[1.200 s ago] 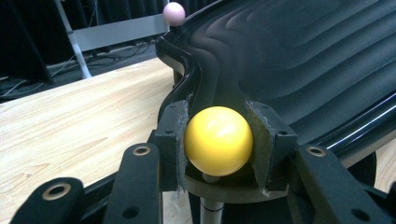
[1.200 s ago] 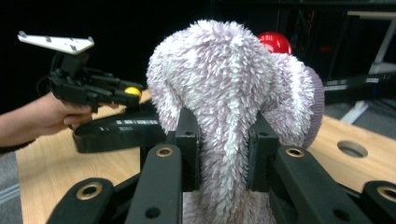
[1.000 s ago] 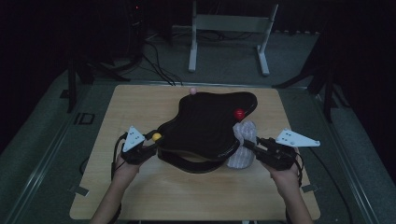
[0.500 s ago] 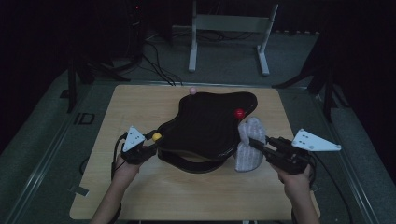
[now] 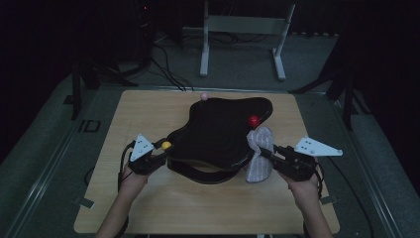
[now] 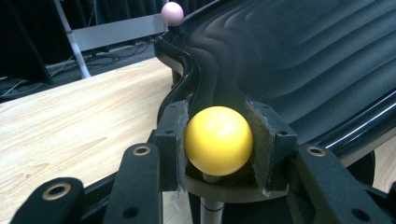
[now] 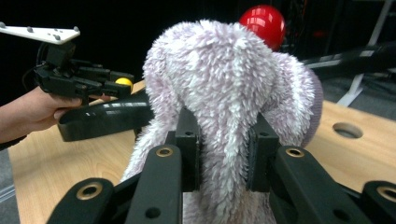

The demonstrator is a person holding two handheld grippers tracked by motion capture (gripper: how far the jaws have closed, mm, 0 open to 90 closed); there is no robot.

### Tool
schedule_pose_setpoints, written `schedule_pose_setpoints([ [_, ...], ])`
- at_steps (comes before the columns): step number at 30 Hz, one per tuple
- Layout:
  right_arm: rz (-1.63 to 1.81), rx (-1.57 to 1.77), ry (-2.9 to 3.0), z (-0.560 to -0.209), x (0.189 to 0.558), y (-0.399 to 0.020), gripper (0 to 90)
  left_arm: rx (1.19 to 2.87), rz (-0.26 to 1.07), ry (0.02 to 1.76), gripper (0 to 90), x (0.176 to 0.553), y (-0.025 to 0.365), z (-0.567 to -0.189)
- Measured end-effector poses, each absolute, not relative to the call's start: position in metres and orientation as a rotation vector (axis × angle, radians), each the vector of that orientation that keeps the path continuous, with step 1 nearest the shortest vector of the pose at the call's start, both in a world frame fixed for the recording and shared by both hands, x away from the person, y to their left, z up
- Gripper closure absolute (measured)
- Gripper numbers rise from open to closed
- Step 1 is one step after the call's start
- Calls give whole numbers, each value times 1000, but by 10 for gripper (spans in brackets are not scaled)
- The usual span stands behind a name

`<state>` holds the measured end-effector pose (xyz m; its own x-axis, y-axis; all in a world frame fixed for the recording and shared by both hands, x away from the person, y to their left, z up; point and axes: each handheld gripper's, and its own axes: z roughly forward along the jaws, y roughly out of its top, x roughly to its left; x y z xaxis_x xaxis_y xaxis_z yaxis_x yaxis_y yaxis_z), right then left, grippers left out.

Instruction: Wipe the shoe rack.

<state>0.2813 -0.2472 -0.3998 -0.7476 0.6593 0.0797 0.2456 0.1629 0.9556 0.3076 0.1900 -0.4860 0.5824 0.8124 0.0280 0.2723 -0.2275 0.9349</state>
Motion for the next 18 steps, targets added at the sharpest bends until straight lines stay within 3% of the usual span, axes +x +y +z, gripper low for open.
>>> schedule_pose_setpoints([
  [7, 1689, 801, 2060, -383, 273, -249, 713, 1776, 654, 894, 602, 307, 190, -486],
  [18, 1595, 870, 2121, -403, 282, -244, 715, 1777, 652, 893, 602, 307, 190, -486],
])
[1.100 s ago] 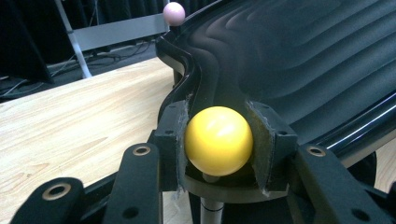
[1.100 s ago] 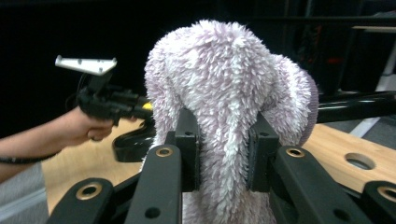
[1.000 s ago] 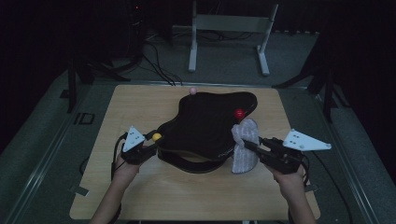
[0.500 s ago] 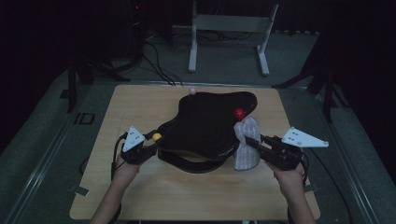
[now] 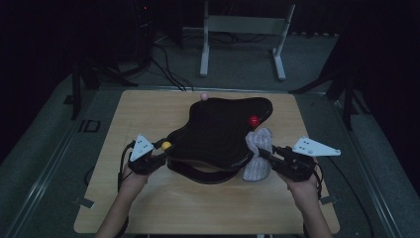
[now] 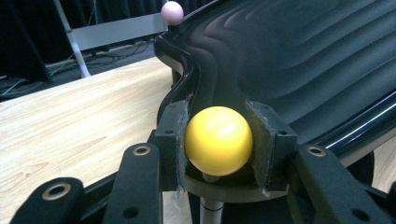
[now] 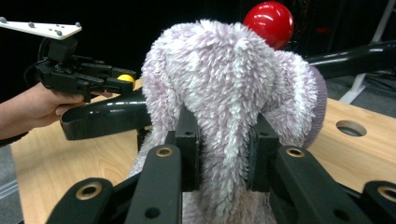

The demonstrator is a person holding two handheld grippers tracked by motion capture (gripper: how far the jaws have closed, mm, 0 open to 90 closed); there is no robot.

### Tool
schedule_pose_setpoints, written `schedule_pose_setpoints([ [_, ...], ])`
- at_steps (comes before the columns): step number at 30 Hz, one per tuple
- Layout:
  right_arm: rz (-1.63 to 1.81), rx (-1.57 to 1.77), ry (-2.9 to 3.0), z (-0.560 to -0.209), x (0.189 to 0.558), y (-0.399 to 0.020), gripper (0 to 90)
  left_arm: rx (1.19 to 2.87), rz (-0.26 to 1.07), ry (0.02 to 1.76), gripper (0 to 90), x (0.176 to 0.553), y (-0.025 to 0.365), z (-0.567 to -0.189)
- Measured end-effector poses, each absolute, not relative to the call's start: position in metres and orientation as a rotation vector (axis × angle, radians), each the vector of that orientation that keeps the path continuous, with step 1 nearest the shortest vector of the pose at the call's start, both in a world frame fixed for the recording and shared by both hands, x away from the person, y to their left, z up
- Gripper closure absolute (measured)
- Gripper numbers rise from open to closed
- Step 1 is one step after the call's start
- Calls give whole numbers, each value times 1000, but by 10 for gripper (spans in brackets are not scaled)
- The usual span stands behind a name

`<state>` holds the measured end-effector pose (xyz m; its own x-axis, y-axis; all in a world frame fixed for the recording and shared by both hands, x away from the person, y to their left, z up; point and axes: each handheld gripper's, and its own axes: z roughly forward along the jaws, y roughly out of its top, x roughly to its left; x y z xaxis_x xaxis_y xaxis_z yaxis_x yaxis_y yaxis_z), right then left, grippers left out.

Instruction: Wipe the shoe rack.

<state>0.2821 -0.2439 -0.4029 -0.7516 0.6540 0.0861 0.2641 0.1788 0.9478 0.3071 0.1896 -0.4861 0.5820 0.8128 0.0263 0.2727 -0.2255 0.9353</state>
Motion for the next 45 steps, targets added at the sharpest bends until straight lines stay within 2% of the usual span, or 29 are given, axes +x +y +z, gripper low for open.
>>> schedule_pose_setpoints([
  [6, 1681, 817, 2076, -386, 269, -251, 714, 1773, 655, 895, 602, 307, 189, -486],
  [10, 1657, 777, 2107, -387, 262, -244, 715, 1777, 653, 893, 602, 307, 189, -486],
  [17, 1609, 848, 2097, -399, 273, -241, 719, 1778, 656, 889, 602, 305, 189, -486],
  [45, 1531, 904, 2063, -398, 321, -253, 724, 1772, 606, 842, 601, 284, 179, -487],
])
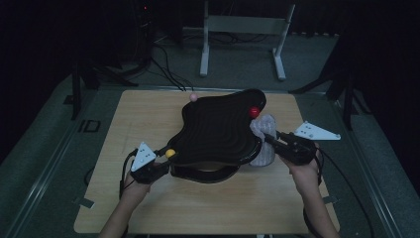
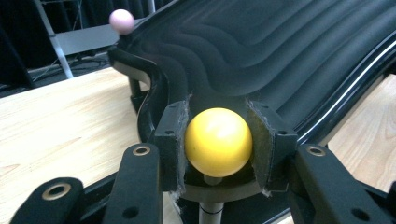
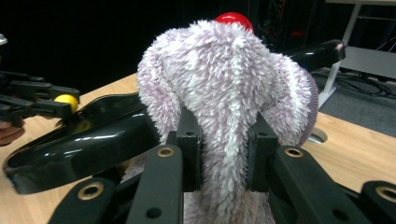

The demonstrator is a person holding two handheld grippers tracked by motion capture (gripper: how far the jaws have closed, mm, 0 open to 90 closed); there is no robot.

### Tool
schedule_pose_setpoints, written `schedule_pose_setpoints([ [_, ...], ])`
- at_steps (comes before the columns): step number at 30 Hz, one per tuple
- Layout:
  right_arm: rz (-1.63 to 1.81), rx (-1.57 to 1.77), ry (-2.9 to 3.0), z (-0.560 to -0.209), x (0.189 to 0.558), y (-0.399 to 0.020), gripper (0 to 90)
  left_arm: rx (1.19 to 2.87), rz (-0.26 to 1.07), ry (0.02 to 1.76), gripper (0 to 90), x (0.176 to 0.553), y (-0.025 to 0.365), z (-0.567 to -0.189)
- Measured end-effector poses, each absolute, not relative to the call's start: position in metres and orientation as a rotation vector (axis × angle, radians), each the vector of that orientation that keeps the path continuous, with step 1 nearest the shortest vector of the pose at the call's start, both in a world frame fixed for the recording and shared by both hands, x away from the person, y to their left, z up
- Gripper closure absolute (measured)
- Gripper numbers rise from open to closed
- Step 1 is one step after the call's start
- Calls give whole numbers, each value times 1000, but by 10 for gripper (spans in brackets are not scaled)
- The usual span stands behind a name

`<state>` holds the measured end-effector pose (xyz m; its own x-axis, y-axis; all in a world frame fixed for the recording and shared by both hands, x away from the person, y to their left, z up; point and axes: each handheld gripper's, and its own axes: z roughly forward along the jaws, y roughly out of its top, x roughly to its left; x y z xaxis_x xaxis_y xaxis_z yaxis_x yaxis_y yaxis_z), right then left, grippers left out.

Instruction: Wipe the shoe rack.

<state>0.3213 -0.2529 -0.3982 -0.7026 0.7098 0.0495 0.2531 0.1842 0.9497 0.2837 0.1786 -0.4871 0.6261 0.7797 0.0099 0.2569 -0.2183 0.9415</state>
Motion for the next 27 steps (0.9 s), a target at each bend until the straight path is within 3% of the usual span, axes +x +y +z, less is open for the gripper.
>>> schedule_pose_setpoints([
  [19, 1548, 929, 2051, -402, 362, -257, 723, 1789, 559, 760, 600, 274, 170, -487],
  [27, 1580, 972, 1965, -399, 342, -288, 722, 1777, 562, 756, 601, 274, 171, -489],
])
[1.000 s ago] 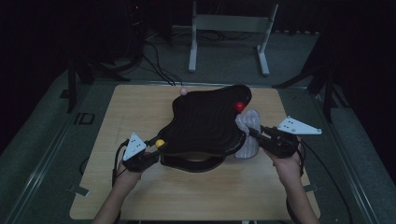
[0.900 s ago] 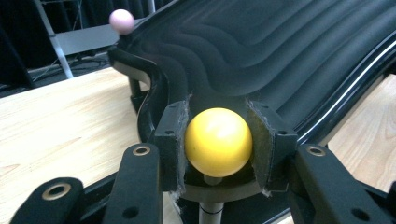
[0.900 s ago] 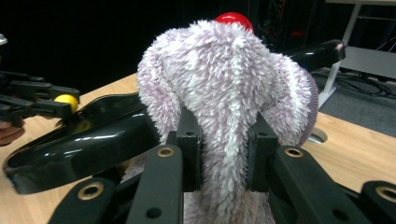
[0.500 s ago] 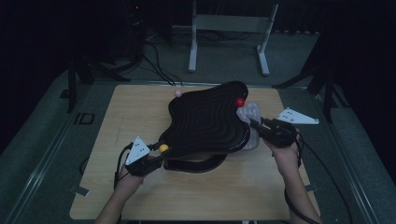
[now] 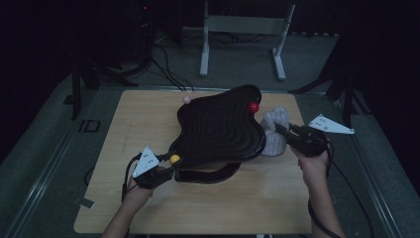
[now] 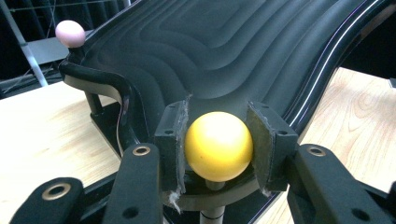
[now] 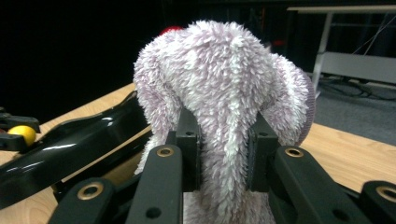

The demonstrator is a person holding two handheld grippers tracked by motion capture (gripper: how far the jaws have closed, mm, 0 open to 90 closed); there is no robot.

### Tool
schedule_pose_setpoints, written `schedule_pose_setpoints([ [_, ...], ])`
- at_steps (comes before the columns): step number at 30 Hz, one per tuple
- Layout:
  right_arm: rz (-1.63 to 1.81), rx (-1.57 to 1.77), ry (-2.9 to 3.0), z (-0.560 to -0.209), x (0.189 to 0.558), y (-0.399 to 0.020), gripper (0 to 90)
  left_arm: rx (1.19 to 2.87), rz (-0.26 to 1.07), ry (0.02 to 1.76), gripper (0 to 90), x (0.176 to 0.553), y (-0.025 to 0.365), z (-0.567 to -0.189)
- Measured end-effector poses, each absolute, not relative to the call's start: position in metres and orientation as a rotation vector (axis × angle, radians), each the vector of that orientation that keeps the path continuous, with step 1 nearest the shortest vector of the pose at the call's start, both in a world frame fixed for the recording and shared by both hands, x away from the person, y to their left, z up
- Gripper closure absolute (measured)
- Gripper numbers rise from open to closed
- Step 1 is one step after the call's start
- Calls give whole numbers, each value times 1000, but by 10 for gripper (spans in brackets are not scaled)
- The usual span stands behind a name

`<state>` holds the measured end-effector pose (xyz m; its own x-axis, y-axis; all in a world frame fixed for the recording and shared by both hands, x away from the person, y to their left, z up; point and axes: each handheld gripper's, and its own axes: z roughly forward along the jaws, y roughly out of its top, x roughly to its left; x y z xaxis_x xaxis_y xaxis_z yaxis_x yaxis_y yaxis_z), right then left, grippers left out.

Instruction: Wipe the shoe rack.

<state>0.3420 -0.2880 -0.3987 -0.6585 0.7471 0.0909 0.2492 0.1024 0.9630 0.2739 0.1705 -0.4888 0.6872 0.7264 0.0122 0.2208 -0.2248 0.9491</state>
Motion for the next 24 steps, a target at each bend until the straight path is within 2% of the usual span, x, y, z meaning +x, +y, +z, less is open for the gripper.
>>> schedule_pose_setpoints([
  [4, 1621, 946, 1937, -388, 321, -300, 722, 1775, 563, 758, 601, 274, 169, -489],
  [8, 1663, 887, 1974, -381, 309, -293, 721, 1779, 561, 755, 601, 273, 167, -489],
  [13, 1643, 839, 2037, -391, 299, -272, 721, 1782, 560, 756, 601, 274, 167, -488],
  [24, 1644, 889, 1991, -406, 285, -268, 726, 1777, 568, 766, 601, 272, 165, -488],
])
